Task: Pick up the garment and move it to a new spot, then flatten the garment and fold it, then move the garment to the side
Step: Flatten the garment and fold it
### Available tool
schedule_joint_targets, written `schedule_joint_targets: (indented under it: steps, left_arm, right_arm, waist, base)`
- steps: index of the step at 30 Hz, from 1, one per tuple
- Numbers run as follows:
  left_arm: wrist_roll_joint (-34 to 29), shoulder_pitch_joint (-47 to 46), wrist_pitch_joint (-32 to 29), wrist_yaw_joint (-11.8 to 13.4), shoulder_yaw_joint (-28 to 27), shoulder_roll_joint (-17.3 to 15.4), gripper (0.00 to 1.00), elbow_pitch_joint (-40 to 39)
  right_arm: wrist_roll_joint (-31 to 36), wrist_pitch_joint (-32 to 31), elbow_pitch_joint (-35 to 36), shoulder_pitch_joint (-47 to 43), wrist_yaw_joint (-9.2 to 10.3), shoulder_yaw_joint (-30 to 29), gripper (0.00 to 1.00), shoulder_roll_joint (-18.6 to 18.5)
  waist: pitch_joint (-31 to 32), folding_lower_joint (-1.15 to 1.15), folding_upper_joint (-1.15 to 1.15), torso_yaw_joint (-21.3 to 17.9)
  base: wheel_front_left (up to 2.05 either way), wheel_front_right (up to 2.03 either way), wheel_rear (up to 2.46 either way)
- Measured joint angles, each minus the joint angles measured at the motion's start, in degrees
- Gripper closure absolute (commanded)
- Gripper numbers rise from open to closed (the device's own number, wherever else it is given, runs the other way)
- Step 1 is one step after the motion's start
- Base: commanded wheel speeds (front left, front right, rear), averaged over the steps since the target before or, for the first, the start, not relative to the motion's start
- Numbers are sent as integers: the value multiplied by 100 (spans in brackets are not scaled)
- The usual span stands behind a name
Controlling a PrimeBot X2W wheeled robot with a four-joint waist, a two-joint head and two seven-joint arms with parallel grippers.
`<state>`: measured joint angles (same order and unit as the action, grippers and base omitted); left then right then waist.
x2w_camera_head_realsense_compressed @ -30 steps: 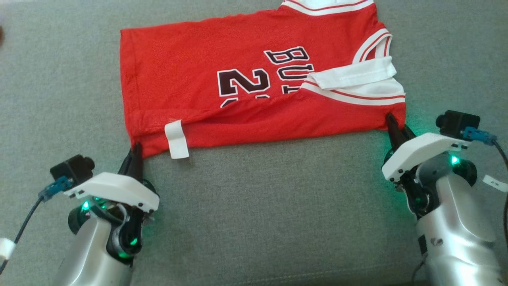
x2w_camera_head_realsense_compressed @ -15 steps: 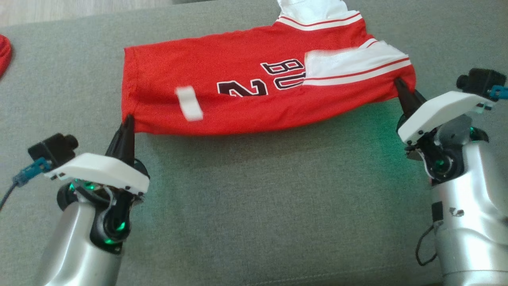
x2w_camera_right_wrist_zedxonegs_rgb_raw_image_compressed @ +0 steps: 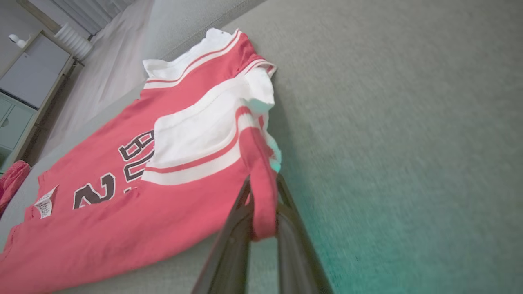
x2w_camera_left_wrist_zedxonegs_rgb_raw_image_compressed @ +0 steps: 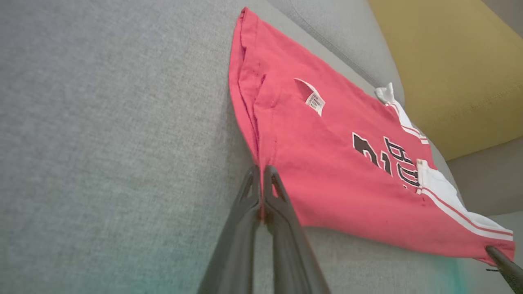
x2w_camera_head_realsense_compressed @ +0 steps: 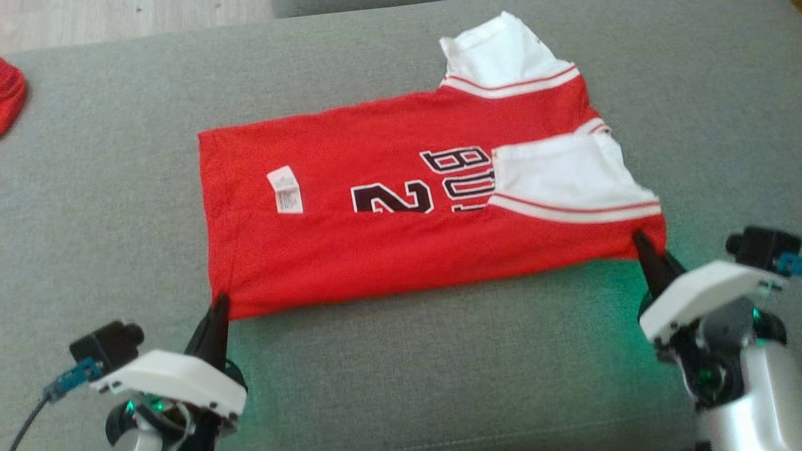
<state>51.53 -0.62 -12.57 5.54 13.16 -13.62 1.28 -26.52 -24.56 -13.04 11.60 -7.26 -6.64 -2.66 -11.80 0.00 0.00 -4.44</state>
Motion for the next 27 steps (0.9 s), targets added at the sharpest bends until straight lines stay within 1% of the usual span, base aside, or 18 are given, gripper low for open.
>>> schedule_joint_targets:
  steps: [5, 7, 9, 10, 11, 12, 13, 16, 19, 21, 22, 25, 27]
  left_arm:
    - [32, 244, 91, -1, 8, 10, 100, -59]
    - [30, 342, 155, 0, -3, -4, 100, -52]
    - [22, 345, 219, 2, -10, -5, 100, -42]
    - [-16, 341, 264, 3, -12, -12, 76, -41]
    - [-60, 340, 283, 3, -12, -20, 56, -35]
    - [-96, 337, 285, 8, -11, -34, 15, -25]
    - [-132, 336, 307, 8, -11, -54, 0, -24]
    - [-235, 328, 342, 43, -21, -162, 0, -42]
    - [-365, 270, 363, 49, -65, -350, 0, -143]
    - [-528, 88, 348, 51, -75, -547, 0, -218]
    - [-528, 88, 348, 51, -75, -547, 0, -218]
    - [-835, -424, 164, 41, -74, -923, 0, -386]
    - [-1033, -886, -46, -9, -51, -1180, 0, -480]
  right_arm:
    - [-82, 146, 229, -499, 0, 58, 100, 9]
    - [-78, 309, 223, -592, 0, 70, 100, 12]
    - [-71, 439, 162, -621, 0, 87, 53, 13]
    - [-71, 520, 121, -638, 0, 97, 0, 13]
    - [-71, 589, 75, -645, 0, 102, 0, 13]
    - [-70, 664, 43, -646, 0, 108, 0, 13]
    - [-70, 749, 25, -645, 0, 114, 0, 13]
    - [-30, 964, 22, -645, 0, 109, 0, 13]
    - [102, 1082, 74, -644, 0, 58, 0, 13]
    - [222, 1121, 211, -630, 0, 18, 0, 13]
    - [222, 1121, 211, -630, 0, 18, 0, 13]
    - [408, 1127, 469, -554, 0, -5, 0, 13]
    - [489, 1089, 632, -392, 0, 18, 0, 13]
  waist:
    - [-26, 0, 0, -54]
    - [-35, 0, 0, -96]
    - [-36, 0, 0, -120]
    - [-36, 0, 0, -128]
    - [-36, 0, 0, -134]
    - [-35, 0, 0, -139]
    - [-35, 0, 0, -145]
    - [-35, 0, 0, -154]
    - [-50, 0, 0, -162]
    - [-77, 0, 0, -166]
    - [-77, 0, 0, -166]
    - [-154, 1, 0, -173]
    - [-226, 1, 0, -182]
  base:
    - [0, 0, 0]
    - [0, 0, 0]
    - [0, 0, 0]
    - [0, 0, 0]
    - [0, 0, 0]
    - [0, 0, 0]
    - [0, 0, 0]
    - [0, 0, 0]
    - [0, 0, 0]
    - [0, 0, 0]
    - [0, 0, 0]
    - [0, 0, 0]
    - [0, 0, 0]
